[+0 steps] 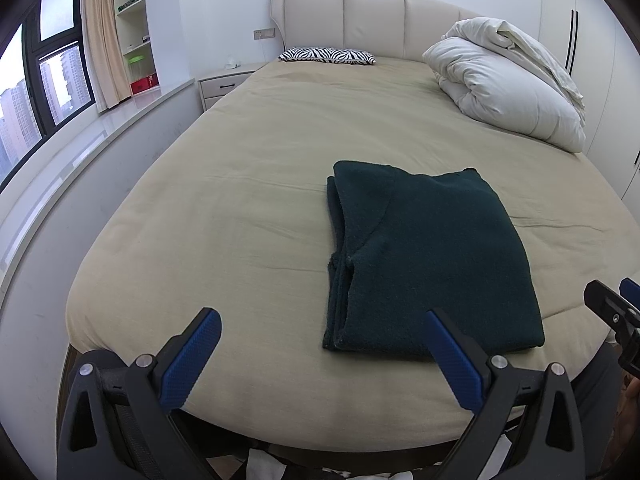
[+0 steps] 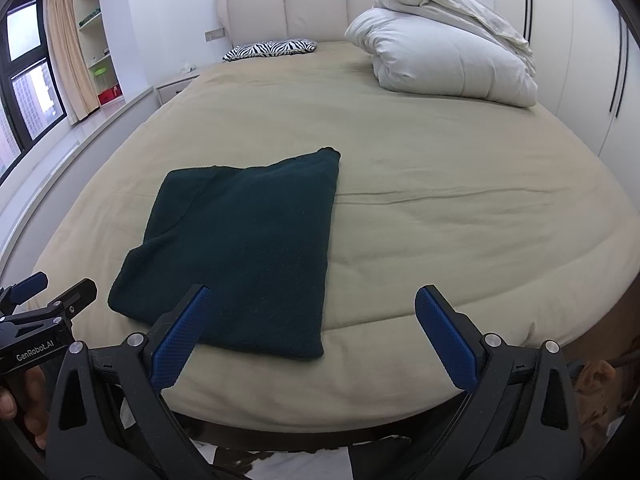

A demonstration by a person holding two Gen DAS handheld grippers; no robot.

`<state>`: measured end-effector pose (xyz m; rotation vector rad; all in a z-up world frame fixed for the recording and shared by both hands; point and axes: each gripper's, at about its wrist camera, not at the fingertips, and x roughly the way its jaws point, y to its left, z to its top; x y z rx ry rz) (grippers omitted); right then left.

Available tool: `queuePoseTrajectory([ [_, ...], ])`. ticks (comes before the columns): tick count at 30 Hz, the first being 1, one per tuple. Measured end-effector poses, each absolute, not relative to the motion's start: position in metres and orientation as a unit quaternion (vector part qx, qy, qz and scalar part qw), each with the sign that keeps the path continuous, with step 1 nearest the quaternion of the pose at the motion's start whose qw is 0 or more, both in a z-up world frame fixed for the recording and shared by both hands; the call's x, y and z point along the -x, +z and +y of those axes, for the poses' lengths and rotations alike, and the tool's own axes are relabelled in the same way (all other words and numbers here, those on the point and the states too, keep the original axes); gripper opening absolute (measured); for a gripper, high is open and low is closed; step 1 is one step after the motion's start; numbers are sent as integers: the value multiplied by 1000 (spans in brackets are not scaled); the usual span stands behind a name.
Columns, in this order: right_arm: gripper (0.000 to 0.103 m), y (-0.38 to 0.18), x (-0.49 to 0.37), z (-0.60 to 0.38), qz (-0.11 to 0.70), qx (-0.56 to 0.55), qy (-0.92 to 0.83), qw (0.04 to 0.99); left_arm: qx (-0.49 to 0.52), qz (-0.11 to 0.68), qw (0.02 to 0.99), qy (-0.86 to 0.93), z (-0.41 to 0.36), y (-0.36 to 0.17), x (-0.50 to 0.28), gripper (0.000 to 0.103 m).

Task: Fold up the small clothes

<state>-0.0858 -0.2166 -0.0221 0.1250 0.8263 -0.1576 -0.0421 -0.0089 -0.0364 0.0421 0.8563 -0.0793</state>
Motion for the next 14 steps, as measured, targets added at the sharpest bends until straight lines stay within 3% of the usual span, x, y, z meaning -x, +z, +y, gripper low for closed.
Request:
queuePoseTrajectory([
  [14,103,-22,85,-220,403,-64,-71,910,-26,415,909,-41,-13,-39,44,103],
])
